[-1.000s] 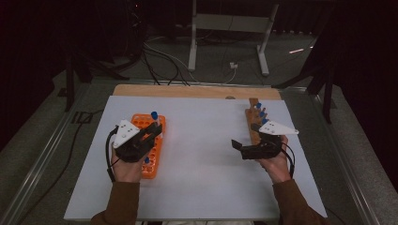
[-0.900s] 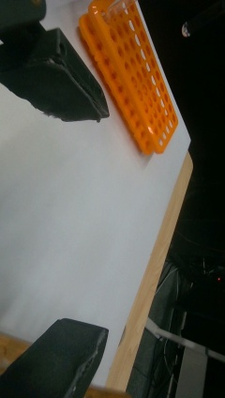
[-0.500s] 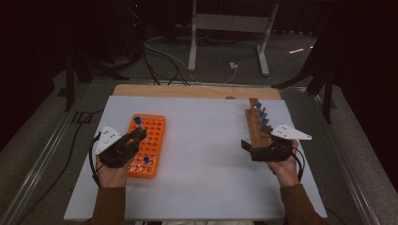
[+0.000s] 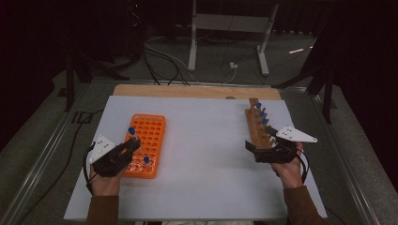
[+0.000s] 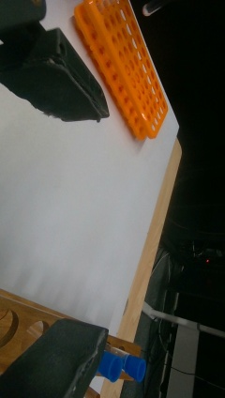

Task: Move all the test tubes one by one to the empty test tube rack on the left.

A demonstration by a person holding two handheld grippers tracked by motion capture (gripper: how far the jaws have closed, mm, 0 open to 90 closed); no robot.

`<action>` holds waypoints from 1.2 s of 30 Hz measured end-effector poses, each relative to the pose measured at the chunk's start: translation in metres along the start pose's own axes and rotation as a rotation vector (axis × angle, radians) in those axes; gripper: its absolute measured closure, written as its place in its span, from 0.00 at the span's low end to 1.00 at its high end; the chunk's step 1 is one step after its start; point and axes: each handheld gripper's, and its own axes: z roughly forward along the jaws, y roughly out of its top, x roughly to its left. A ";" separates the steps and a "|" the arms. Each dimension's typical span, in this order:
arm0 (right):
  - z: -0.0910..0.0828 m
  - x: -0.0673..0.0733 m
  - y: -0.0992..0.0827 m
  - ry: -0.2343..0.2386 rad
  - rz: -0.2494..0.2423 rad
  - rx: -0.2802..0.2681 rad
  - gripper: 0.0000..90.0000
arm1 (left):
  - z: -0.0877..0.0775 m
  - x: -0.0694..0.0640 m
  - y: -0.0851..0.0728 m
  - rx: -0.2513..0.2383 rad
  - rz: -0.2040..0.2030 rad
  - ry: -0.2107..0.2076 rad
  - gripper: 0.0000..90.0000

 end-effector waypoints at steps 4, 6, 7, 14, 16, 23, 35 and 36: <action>-0.001 -0.001 0.000 0.001 0.001 -0.001 0.00 | 0.000 0.002 -0.009 0.017 -0.017 -0.004 0.87; -0.001 -0.001 0.000 0.002 0.002 -0.002 0.00 | -0.001 0.002 -0.012 0.022 -0.029 -0.007 0.87; -0.001 -0.001 -0.001 0.003 0.003 -0.001 0.00 | -0.001 0.002 -0.014 0.025 -0.031 -0.011 0.87; -0.001 -0.001 -0.002 0.006 0.009 -0.002 0.00 | -0.001 -0.002 -0.022 0.058 -0.024 -0.024 0.87; -0.001 -0.001 -0.003 0.006 0.011 -0.002 0.00 | -0.002 -0.003 -0.024 0.064 -0.021 -0.030 0.87; -0.001 -0.003 -0.004 0.005 0.017 -0.001 0.00 | -0.005 -0.004 -0.031 0.076 -0.027 -0.047 0.87; -0.002 -0.003 -0.004 0.010 0.017 -0.010 0.00 | 0.001 -0.012 -0.047 0.218 0.022 -0.048 0.87; -0.002 -0.004 -0.004 0.010 0.017 -0.009 0.00 | 0.000 -0.012 -0.047 0.224 0.024 -0.045 0.87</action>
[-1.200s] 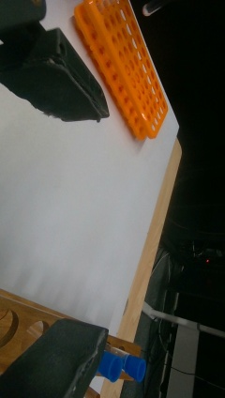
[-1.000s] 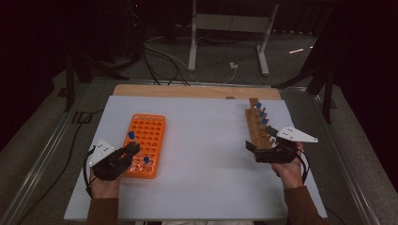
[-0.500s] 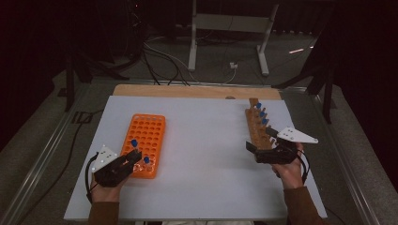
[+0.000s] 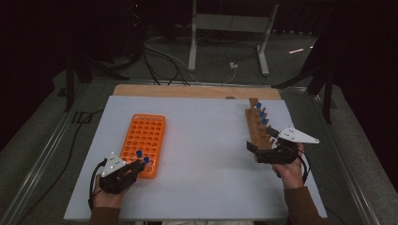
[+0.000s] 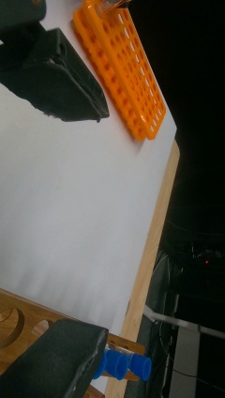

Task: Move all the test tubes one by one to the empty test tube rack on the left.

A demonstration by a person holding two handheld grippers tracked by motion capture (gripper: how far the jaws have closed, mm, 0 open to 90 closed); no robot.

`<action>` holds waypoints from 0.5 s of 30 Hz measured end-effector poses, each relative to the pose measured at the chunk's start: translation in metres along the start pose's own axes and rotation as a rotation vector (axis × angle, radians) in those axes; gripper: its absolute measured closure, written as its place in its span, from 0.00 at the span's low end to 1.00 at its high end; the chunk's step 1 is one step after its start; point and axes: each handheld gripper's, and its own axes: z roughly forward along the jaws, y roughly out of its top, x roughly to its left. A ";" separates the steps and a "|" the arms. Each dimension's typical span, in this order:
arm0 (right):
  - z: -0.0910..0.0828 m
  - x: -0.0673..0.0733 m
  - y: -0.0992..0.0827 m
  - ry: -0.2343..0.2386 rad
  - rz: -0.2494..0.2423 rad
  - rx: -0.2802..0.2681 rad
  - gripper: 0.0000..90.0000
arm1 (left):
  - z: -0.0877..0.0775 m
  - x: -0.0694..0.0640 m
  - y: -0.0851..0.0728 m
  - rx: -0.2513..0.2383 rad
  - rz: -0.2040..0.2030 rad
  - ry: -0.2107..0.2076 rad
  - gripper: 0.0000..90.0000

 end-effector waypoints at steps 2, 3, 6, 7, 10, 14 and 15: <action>0.000 0.000 0.000 0.000 0.002 -0.001 0.00 | 0.000 -0.001 -0.001 0.028 0.016 0.016 0.87; 0.000 0.000 0.000 0.000 0.002 0.000 0.00 | 0.001 -0.001 -0.002 0.031 0.016 0.015 0.87; 0.001 0.000 -0.001 0.002 0.001 0.003 0.00 | 0.001 -0.001 -0.003 0.039 0.018 0.016 0.87; 0.001 0.001 -0.001 0.003 0.000 0.003 0.00 | 0.001 -0.001 -0.003 0.045 0.023 0.017 0.87; 0.002 0.001 -0.001 0.005 -0.002 0.004 0.00 | 0.003 -0.003 -0.004 0.057 0.045 0.026 0.87; 0.003 0.002 -0.001 0.006 -0.004 0.007 0.00 | 0.004 -0.005 -0.003 0.064 0.060 0.034 0.87; 0.003 0.002 -0.001 0.005 -0.004 0.007 0.00 | 0.004 -0.005 -0.003 0.064 0.063 0.034 0.87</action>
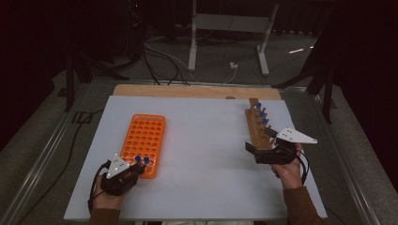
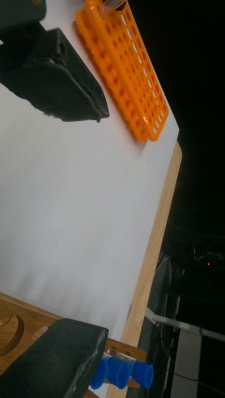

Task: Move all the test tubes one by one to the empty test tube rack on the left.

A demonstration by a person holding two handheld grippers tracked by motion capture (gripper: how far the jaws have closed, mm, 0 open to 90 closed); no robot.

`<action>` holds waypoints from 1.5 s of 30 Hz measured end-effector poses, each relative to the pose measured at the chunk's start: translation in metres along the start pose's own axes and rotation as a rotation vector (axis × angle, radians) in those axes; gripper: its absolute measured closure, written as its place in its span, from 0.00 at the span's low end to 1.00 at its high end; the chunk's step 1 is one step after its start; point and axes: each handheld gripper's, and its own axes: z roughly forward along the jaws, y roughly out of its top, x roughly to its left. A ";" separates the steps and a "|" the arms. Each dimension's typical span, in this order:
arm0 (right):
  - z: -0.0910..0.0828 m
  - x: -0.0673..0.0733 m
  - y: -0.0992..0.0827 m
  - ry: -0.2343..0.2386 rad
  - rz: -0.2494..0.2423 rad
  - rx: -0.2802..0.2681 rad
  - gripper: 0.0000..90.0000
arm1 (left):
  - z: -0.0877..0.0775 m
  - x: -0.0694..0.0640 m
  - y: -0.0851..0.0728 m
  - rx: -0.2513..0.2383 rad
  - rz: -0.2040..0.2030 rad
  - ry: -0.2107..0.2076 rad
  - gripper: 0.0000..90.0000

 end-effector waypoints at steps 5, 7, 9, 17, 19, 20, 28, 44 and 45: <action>0.000 0.000 0.000 0.001 0.000 -0.001 0.00 | 0.000 0.000 0.000 -0.005 -0.007 -0.008 0.86; 0.000 -0.001 0.000 0.001 0.000 -0.002 0.00 | 0.000 0.002 -0.002 -0.019 -0.019 -0.027 0.84; 0.000 -0.001 0.000 0.002 0.003 -0.002 0.00 | 0.000 0.004 -0.003 -0.034 -0.031 -0.042 0.79; 0.001 -0.001 -0.001 0.002 0.004 0.000 0.00 | -0.009 0.011 -0.004 -0.099 -0.069 -0.059 0.61; 0.000 -0.002 -0.001 0.001 0.006 -0.002 0.00 | -0.012 0.012 -0.003 -0.119 -0.076 -0.070 0.60; 0.000 -0.002 -0.001 0.000 0.006 -0.002 0.00 | -0.013 0.012 -0.002 -0.133 -0.078 -0.073 0.59; 0.000 -0.003 0.001 -0.005 0.006 -0.004 0.00 | -0.021 0.014 0.005 -0.206 -0.092 -0.049 0.24; -0.001 -0.014 0.018 -0.065 0.006 -0.032 0.00 | -0.031 0.031 0.019 -0.295 -0.155 0.030 0.01; 0.000 -0.016 0.018 -0.076 0.006 -0.030 0.00 | -0.032 0.032 0.019 -0.297 -0.157 0.034 0.01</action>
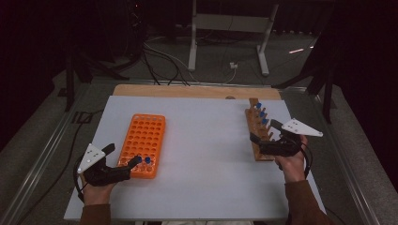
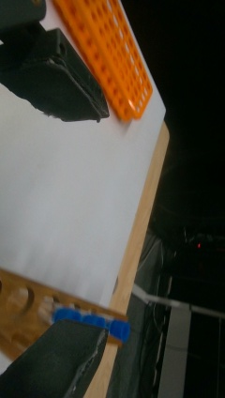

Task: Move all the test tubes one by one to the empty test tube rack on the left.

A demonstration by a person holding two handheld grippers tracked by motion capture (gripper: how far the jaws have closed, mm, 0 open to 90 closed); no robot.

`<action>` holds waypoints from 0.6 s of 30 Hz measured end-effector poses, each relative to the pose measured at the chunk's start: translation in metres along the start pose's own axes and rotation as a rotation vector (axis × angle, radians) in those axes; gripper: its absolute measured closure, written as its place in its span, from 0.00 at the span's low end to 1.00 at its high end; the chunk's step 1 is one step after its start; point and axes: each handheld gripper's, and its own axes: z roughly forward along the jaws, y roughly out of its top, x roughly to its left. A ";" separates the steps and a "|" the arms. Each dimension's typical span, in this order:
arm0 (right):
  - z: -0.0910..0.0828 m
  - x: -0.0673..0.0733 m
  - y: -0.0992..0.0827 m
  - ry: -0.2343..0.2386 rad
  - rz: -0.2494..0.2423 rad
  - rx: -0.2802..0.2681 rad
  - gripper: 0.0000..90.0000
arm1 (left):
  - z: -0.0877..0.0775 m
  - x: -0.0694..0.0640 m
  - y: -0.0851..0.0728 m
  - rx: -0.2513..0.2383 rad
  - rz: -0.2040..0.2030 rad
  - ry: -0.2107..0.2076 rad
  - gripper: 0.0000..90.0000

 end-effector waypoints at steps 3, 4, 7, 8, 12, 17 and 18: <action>0.004 -0.008 0.002 -0.033 0.009 0.008 0.00 | -0.001 0.002 -0.001 -0.006 -0.002 0.006 0.01; 0.006 -0.011 0.002 -0.043 0.019 0.014 0.00 | -0.001 0.002 -0.002 -0.004 -0.003 0.006 0.01; 0.012 -0.021 0.000 -0.090 0.030 0.038 0.04 | -0.002 0.001 -0.004 -0.001 -0.004 0.008 0.01; 0.014 -0.025 -0.002 -0.091 0.036 0.047 0.06 | -0.002 0.001 -0.004 0.001 -0.001 0.013 0.01; 0.026 -0.037 -0.009 -0.115 0.040 0.118 0.13 | -0.004 0.000 -0.005 -0.003 0.006 0.043 0.01; 0.037 -0.043 -0.016 -0.146 0.033 0.168 0.33 | -0.005 0.002 -0.006 -0.010 -0.001 0.050 0.01; 0.039 -0.044 -0.016 -0.151 0.029 0.176 0.38 | -0.005 0.003 -0.007 -0.009 -0.006 0.045 0.01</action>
